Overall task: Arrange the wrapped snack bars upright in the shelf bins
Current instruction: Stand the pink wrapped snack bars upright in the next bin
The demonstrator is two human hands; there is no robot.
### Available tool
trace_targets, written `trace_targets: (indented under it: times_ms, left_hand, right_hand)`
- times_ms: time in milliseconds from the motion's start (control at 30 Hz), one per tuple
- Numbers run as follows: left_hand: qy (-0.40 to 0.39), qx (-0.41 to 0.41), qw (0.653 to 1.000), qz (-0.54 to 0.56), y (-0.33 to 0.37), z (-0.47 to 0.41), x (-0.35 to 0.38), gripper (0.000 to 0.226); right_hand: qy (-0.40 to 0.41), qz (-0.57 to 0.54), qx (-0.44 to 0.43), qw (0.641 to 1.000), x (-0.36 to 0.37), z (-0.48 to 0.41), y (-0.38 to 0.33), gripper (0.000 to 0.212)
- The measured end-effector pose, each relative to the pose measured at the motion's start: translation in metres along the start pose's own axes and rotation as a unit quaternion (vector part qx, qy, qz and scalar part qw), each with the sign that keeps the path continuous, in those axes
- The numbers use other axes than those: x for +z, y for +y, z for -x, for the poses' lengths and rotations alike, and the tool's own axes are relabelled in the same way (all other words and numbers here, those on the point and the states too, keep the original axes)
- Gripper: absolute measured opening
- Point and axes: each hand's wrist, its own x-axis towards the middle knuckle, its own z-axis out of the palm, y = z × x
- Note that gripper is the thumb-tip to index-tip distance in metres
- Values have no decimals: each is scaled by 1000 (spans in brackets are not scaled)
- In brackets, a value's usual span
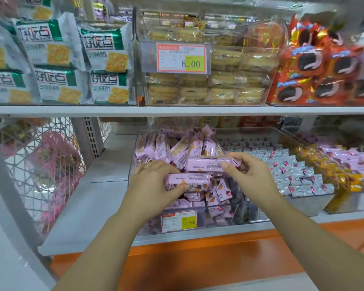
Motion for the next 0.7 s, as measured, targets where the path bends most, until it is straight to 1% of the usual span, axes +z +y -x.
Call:
trace_targets:
  times_ms: [67,167,267,333,400,500,567,600,700]
  left_hand:
    - [4,-6,999,46,-2,1,-6,53]
    - [25,-26,994,103,-4,4,-16,37]
    - [36,-36,991,121,-4,5,-20,25]
    - [40,-37,990,130,-2,6,-19,25]
    - [50,-36,989,137,2,5,-18,23]
    - [70,-32,988,135,8,3,-13,23]
    - [80,-31,988,129,12,1,-10,26]
    - [83,-31,988,124,14,0,-9,26]
    - [97,-32,989,109,19,-4,-3,26]
  right_hand:
    - [-1,3,-4,1000,3,-4,-2,21]
    - [-10,11,10,1000,2,-9,-7,21]
    - [-8,-37,8,999,-6,-6,-11,15]
    - [24,-64,8,998,-14,-1,-11,15]
    - [79,-90,17,993,-22,6,-7,14]
    - [167,-88,26,982,-32,11,-1,17]
    - [193,-71,28,978,-37,10,4,19]
    - [188,-47,24,981,-38,8,7,18]
    - [121,95,11,988,-37,2,17,11]
